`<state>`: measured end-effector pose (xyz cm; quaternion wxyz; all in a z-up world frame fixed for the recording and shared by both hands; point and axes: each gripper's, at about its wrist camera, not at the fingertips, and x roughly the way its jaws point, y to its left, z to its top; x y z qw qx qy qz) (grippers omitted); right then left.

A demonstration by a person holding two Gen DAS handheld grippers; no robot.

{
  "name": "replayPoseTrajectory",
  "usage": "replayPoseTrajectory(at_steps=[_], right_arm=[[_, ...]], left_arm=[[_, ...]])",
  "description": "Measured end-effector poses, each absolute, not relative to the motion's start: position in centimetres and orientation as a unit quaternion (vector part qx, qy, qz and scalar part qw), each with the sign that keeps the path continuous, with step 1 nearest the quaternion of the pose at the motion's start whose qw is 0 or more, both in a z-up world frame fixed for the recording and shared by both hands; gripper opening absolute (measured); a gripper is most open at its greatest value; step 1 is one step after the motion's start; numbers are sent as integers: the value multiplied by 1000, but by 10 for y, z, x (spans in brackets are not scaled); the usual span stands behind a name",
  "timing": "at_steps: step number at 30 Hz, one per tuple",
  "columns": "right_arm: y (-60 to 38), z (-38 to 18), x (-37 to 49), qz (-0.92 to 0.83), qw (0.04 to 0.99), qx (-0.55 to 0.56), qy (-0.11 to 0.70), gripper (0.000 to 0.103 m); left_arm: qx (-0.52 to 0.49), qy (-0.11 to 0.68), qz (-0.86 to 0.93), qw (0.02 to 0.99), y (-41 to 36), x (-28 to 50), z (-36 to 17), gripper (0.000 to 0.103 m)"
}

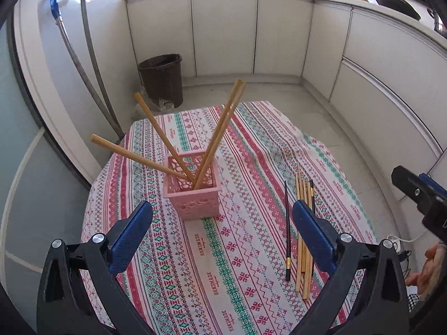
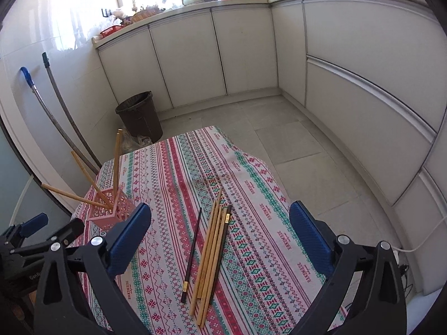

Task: Organize utensils
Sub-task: 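Move the left gripper toward the remaining chopsticks while the right gripper follows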

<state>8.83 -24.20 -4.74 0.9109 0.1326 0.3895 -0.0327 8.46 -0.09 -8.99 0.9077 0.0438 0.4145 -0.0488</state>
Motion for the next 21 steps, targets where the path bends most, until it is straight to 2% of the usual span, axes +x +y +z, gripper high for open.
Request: replayPoseTrajectory(at_steps=[10, 14, 18, 21], right_arm=[[-289, -73, 83, -63, 870, 210, 441, 96], [-308, -82, 82, -73, 856, 231, 456, 96], [-328, -95, 86, -78, 837, 264, 472, 96], [-339, -105, 90, -74, 821, 298, 482, 96]], left_arm=[[49, 558, -86, 824, -44, 112, -173, 96], [55, 568, -96, 815, -70, 127, -190, 94], [71, 565, -105, 816, -97, 156, -199, 60], [62, 573, -100, 811, -104, 184, -210, 56]])
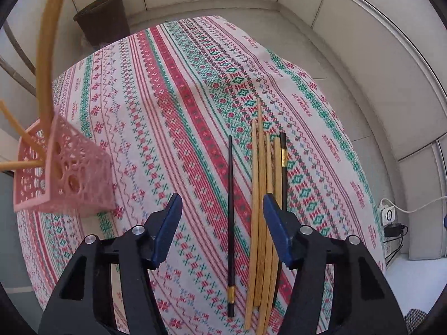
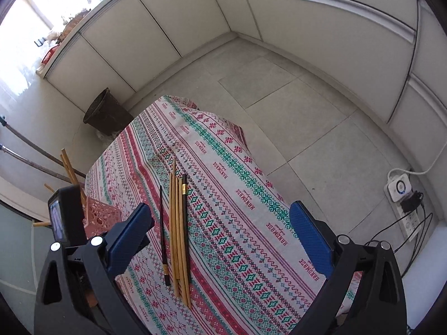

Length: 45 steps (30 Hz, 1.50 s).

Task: Organize utensils
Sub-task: 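Move the left gripper toward the remaining chopsticks while the right gripper follows, then grasp the black chopstick with the left gripper while the right gripper grasps a wooden one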

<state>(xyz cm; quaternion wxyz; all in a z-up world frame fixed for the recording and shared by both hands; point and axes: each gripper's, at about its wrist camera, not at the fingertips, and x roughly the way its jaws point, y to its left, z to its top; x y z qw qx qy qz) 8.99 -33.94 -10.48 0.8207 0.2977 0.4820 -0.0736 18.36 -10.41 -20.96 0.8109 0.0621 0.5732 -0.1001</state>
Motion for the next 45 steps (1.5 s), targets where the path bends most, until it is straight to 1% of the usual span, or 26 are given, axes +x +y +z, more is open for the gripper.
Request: replayPoseTrajectory(at_steps=[1, 2, 5, 6, 7, 14, 15, 16, 17, 18, 19, 22, 25, 28, 29, 30, 31, 32, 34, 36, 39, 45], right_arm=[[-342, -108, 92, -71, 817, 303, 486, 96], [-344, -111, 94, -71, 813, 308, 489, 96], [-349, -118, 100, -71, 803, 320, 497, 96], [-350, -120, 102, -68, 799, 325, 501, 96], [-351, -123, 105, -65, 794, 331, 505, 96], [-357, -137, 118, -72, 776, 353, 518, 96], [-356, -139, 119, -72, 773, 356, 521, 96], [-356, -142, 121, -71, 769, 358, 525, 96], [-354, -146, 123, -70, 764, 359, 531, 96], [-352, -149, 126, -69, 761, 359, 536, 96], [-350, -154, 130, -70, 756, 359, 542, 96], [-342, -166, 140, -74, 747, 359, 554, 96], [-334, -175, 150, -73, 745, 363, 555, 96], [-323, -182, 168, -68, 747, 360, 555, 96], [-318, -186, 177, -66, 746, 353, 560, 94], [-313, -189, 184, -63, 745, 347, 566, 88], [-308, -193, 192, -59, 742, 341, 575, 77], [-301, -199, 202, -54, 738, 330, 586, 72], [-288, -209, 217, -46, 739, 300, 602, 55], [-280, -219, 225, -48, 736, 278, 616, 45], [-273, -232, 229, -48, 731, 268, 626, 42], [-264, -233, 237, -53, 739, 248, 624, 42]], left_arm=[[58, 578, -95, 808, -104, 193, -213, 51], [50, 585, -90, 804, -103, 203, -218, 49], [33, 599, -81, 796, -100, 228, -228, 37], [31, 603, -81, 793, -102, 234, -231, 31], [30, 607, -84, 790, -104, 240, -235, 29], [34, 618, -90, 780, -112, 251, -245, 28], [45, 618, -87, 780, -114, 251, -246, 26], [59, 616, -82, 781, -118, 249, -247, 19], [72, 613, -78, 783, -120, 245, -248, 17], [75, 613, -80, 783, -122, 242, -248, 9], [77, 613, -81, 782, -123, 238, -248, 4], [93, 596, -86, 793, -126, 222, -248, 4], [88, 588, -96, 798, -118, 205, -245, 3], [89, 573, -106, 808, -101, 186, -225, 3], [89, 566, -110, 812, -95, 178, -216, 3], [88, 560, -115, 816, -90, 169, -206, 3], [88, 555, -120, 818, -87, 160, -197, 3], [91, 546, -123, 824, -81, 147, -186, 3], [82, 535, -127, 831, -69, 129, -169, 3], [69, 525, -134, 838, -58, 115, -156, 3], [61, 513, -142, 844, -45, 105, -147, 3], [50, 511, -145, 846, -28, 101, -137, 4]])
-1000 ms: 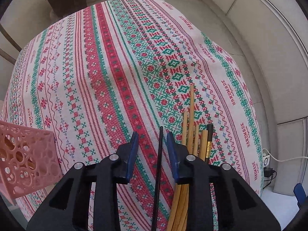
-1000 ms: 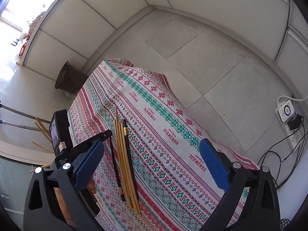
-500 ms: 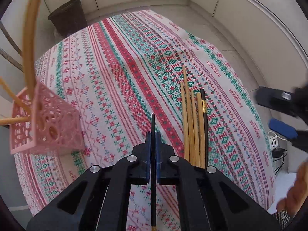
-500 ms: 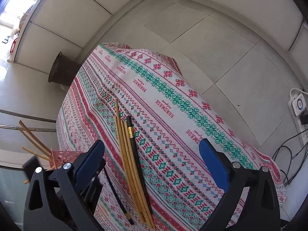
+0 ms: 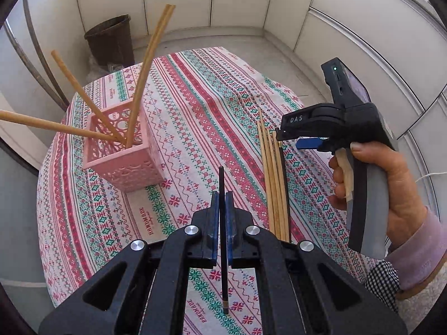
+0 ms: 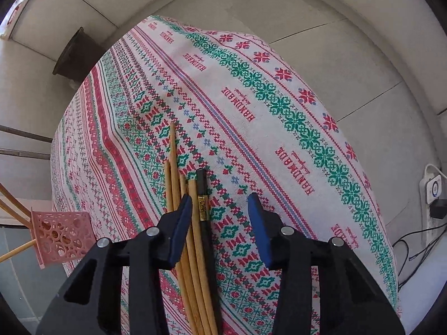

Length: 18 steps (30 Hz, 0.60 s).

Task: Organize utensils
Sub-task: 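Grasp the black chopstick with the left gripper while the right gripper grasps a wooden one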

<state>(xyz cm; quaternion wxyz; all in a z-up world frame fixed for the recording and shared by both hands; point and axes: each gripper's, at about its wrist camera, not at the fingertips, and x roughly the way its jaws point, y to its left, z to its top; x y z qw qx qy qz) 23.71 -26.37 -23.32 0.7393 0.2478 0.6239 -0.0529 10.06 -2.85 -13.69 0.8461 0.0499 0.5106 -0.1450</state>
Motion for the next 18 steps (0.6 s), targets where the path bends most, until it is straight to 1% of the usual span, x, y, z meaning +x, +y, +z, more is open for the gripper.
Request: replayPoseTrajectory(at_steps=[2, 4, 6, 9, 11, 14, 18], right_arm=[[-261, -233, 238, -56, 742, 230, 627, 42], [-256, -234, 240, -64, 745, 214, 628, 36], [-260, -234, 239, -63, 744, 222, 627, 36], [-263, -235, 241, -64, 744, 220, 627, 33], [-259, -234, 241, -67, 750, 201, 626, 33], [-248, -234, 243, -67, 757, 166, 628, 37], [-222, -234, 242, -78, 772, 76, 626, 37]], left_arm=[[44, 513, -144, 845, -24, 101, -136, 4], [43, 513, -143, 845, -22, 100, -133, 4], [42, 513, -144, 845, -20, 98, -131, 4], [40, 512, -144, 846, -17, 99, -130, 4], [40, 513, -142, 846, -16, 100, -131, 4], [44, 512, -140, 846, -17, 99, -130, 4], [51, 509, -139, 848, -19, 96, -128, 4]])
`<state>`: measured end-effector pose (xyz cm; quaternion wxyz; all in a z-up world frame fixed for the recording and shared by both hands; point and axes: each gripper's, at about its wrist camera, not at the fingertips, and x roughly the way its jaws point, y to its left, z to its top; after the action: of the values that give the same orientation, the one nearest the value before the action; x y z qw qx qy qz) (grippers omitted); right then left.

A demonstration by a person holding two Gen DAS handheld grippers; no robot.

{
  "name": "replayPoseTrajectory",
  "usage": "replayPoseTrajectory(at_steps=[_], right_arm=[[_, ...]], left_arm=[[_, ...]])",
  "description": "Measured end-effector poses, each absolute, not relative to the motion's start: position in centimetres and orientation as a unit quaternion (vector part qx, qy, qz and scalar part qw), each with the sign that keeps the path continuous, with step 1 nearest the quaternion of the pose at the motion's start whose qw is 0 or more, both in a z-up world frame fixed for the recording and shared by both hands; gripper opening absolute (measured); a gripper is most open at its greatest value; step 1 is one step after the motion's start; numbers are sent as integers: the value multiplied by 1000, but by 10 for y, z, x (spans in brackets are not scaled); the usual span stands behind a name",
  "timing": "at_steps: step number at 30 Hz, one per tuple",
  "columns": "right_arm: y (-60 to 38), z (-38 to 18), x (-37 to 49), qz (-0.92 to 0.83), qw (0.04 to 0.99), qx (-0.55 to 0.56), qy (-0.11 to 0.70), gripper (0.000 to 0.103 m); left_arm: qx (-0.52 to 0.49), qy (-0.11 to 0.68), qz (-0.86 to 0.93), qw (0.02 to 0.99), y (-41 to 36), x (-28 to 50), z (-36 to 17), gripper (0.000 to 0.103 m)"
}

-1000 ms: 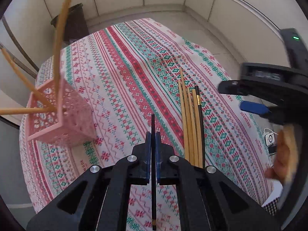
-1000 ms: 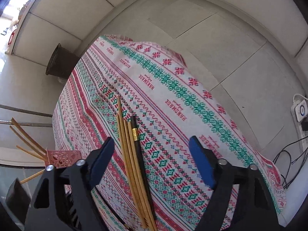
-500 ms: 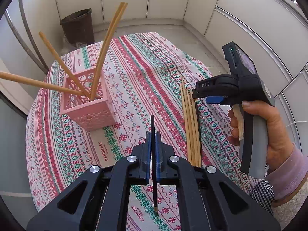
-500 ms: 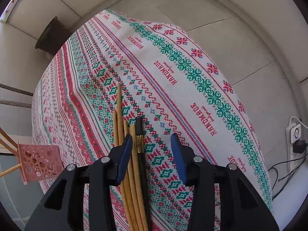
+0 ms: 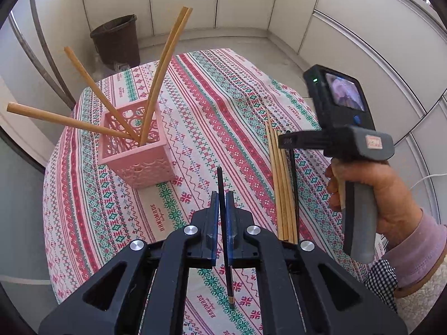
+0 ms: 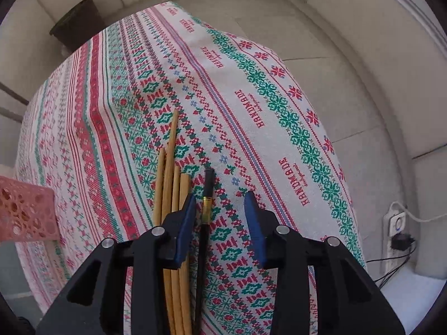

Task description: Organize utensils

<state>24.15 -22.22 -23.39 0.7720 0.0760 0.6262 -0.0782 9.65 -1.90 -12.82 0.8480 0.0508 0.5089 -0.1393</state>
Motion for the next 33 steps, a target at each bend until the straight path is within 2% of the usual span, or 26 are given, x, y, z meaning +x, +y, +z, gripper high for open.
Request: replayPoseTrajectory(at_steps=[2, 5, 6, 7, 12, 23, 29, 33], right_arm=[[-224, -233, 240, -76, 769, 84, 629, 36], [-232, -232, 235, -78, 773, 87, 624, 20], [-236, -232, 233, -75, 774, 95, 622, 10], [-244, -232, 228, -67, 775, 110, 619, 7], [-266, -219, 213, -26, 787, 185, 588, 7], [-261, -86, 143, 41, 858, 222, 460, 7], [-262, -50, 120, 57, 875, 227, 425, 7], [-268, -47, 111, 61, 873, 230, 426, 7]], left_arm=[[50, 506, -140, 849, -19, 95, -126, 4], [50, 505, -138, 850, -16, 94, -123, 4], [50, 504, -138, 851, -14, 93, -123, 4], [49, 503, -138, 852, -13, 92, -122, 4], [32, 491, -150, 858, -4, 84, -113, 4], [22, 443, -160, 882, 6, 58, -74, 3], [15, 527, -151, 836, 5, 77, -117, 4], [41, 585, -129, 799, -2, 85, -161, 10]])
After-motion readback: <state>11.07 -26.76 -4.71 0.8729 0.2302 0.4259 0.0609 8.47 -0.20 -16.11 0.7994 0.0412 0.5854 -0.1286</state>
